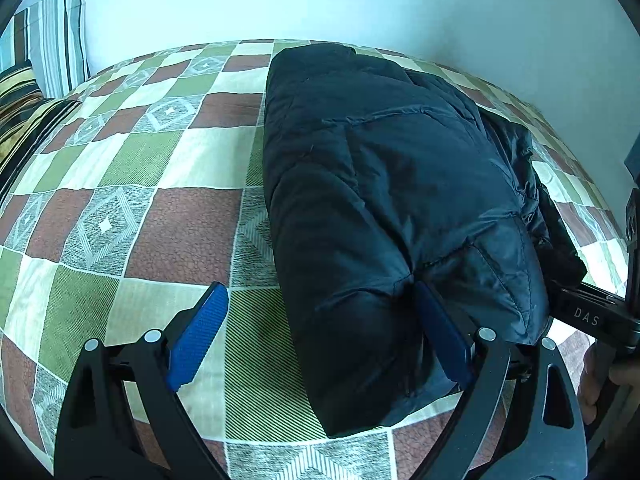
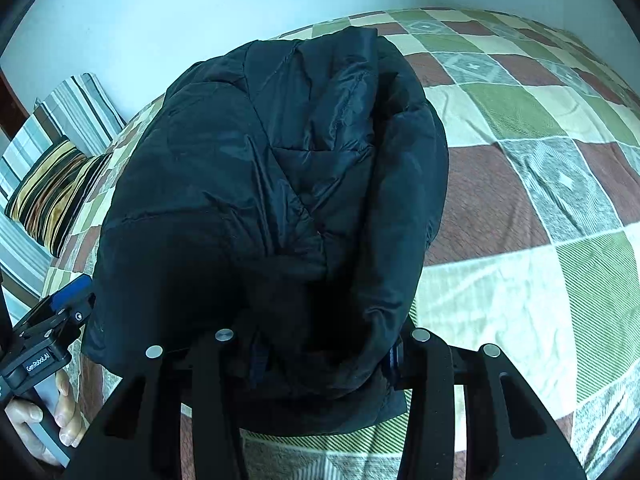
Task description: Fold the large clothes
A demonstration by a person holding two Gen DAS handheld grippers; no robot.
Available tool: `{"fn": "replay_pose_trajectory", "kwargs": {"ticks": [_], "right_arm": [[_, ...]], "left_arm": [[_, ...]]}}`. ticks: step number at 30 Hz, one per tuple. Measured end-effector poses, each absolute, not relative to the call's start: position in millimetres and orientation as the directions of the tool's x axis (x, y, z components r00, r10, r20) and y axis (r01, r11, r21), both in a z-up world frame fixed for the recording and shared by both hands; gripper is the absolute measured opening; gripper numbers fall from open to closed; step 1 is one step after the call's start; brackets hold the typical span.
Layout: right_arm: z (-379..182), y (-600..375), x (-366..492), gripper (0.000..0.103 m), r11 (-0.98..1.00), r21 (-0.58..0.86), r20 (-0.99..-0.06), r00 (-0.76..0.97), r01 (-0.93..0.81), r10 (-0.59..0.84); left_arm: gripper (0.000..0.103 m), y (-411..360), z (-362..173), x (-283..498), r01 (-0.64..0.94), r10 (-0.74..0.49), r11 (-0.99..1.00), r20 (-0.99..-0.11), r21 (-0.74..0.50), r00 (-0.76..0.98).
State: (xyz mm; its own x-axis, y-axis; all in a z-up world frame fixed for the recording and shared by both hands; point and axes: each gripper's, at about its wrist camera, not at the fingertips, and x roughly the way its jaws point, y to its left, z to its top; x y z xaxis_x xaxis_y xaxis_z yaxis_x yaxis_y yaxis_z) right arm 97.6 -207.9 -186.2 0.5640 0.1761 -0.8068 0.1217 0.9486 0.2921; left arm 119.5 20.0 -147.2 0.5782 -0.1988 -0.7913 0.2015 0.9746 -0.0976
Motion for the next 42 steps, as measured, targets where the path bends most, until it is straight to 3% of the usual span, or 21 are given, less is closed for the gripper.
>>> {"fn": "replay_pose_trajectory", "kwargs": {"ticks": [16,33,42], "right_arm": [[-186,-208,98,0.044,0.948,0.293,-0.802,0.570,0.120,0.176],[-188,-228,93,0.054,0.894,0.414,-0.774,0.583,0.174,0.245],[-180,-231,85,0.056,0.896,0.407,-0.767,0.599,0.179,0.229]], "left_arm": [[0.093,23,-146,124,0.193,-0.186,0.977,-0.792,-0.088,0.581],[0.093,19,-143,124,0.187,-0.163,0.980,-0.791,-0.063,0.589],[0.093,15,-134,120,0.187,-0.130,0.982,-0.780,-0.017,0.612]]}}
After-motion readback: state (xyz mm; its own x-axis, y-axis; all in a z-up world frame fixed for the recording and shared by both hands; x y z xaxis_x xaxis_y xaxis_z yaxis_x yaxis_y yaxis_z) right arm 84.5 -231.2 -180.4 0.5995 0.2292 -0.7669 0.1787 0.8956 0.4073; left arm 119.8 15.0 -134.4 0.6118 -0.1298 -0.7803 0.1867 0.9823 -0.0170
